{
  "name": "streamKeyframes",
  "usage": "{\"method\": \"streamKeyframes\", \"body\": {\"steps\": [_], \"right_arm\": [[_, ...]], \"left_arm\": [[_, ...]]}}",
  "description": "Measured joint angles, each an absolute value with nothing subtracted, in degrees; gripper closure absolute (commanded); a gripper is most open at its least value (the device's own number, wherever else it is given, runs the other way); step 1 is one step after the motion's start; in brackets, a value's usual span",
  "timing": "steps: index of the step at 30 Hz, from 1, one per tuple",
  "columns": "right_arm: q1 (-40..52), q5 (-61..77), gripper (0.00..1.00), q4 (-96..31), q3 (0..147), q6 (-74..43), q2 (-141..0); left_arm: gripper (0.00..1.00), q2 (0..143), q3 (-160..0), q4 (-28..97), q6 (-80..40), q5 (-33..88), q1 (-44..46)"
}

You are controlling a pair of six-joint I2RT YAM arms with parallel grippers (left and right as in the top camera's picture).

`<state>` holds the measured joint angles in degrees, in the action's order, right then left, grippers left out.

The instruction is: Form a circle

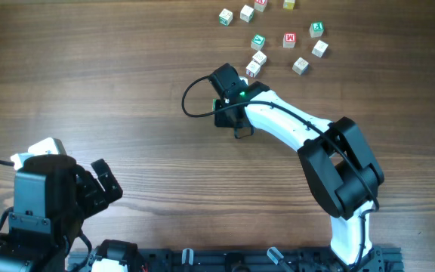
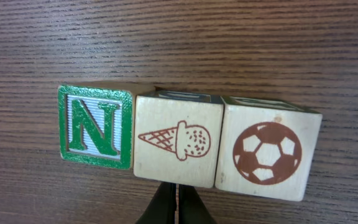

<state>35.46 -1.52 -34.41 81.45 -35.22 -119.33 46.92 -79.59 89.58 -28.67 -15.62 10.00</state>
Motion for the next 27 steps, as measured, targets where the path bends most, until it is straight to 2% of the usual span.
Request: {"method": "streamKeyframes", "body": {"steps": [27], "right_arm": [[35.5, -2.0, 0.95, -33.5, 81.4, -35.2, -119.3]], "left_arm": [[0.0, 46.9, -79.6, 89.6, -28.7, -15.6, 10.0]]}}
